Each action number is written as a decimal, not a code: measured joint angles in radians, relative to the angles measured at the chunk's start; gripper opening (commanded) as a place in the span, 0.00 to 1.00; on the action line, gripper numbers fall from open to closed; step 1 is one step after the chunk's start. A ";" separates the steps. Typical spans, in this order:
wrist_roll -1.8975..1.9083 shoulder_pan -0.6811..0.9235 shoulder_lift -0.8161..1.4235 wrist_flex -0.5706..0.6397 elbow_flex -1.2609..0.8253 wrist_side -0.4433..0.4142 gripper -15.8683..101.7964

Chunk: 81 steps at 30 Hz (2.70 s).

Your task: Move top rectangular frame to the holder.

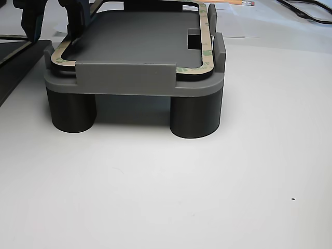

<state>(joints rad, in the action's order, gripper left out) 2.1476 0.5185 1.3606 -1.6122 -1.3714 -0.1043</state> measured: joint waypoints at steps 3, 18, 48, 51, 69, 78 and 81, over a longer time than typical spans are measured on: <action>-0.002 0.000 0.000 0.000 0.003 -0.002 0.98; -0.011 0.000 -0.014 0.009 0.034 -0.029 0.98; -1.362 -0.114 0.416 0.463 -0.195 -0.252 0.98; -1.509 -0.176 0.489 0.474 -0.259 -0.198 0.98; -2.102 -0.514 1.250 0.686 -1.032 0.135 0.98; -2.094 -0.517 1.474 0.650 -1.236 0.101 0.98; -2.066 -0.520 1.539 0.647 -1.279 0.064 0.98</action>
<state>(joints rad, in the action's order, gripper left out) 0.0813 -0.0015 2.8992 -0.9649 -2.6507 -0.0399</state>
